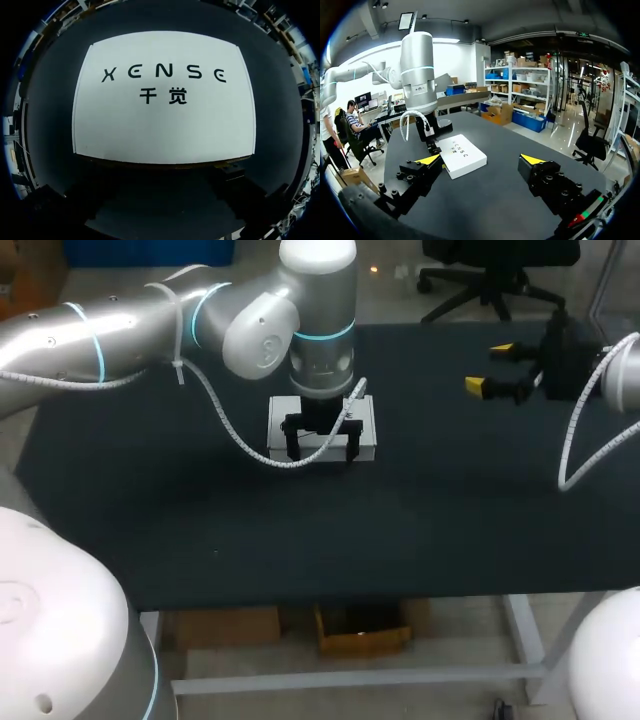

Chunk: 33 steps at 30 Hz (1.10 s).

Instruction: Assemble the packaging by folding the flat box into shape, placing the metal phone stand inside, and closing the box properly

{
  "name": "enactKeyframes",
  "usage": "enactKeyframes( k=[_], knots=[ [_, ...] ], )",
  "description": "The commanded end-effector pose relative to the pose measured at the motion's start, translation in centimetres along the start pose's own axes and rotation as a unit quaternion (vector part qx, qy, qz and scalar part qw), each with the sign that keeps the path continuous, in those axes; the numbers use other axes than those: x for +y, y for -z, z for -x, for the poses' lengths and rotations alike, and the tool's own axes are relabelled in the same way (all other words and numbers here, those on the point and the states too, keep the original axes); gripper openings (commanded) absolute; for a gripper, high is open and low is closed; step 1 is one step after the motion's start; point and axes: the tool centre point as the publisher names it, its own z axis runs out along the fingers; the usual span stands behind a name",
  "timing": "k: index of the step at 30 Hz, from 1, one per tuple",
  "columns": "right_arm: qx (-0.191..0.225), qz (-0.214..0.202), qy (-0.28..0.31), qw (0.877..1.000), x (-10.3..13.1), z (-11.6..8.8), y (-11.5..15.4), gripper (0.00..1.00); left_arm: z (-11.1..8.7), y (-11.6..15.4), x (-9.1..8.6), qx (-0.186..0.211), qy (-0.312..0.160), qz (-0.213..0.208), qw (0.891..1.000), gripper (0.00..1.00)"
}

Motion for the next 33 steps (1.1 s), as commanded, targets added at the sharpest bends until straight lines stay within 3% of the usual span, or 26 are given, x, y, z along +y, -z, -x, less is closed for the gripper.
enactKeyframes(
  k=[1, 33],
  knots=[
    [0.001, 0.002, 0.0, 1.0, -0.1, 0.0, 0.1, 1.0, -0.4, -0.6, -2.0, -0.005, 0.001, 0.017, 1.0, 1.0],
    [0.001, 0.002, 0.0, 1.0, -0.1, 0.0, 0.1, 1.0, 1.2, -0.9, -14.4, -0.019, 0.012, 0.025, 0.999, 1.0]
  ],
)
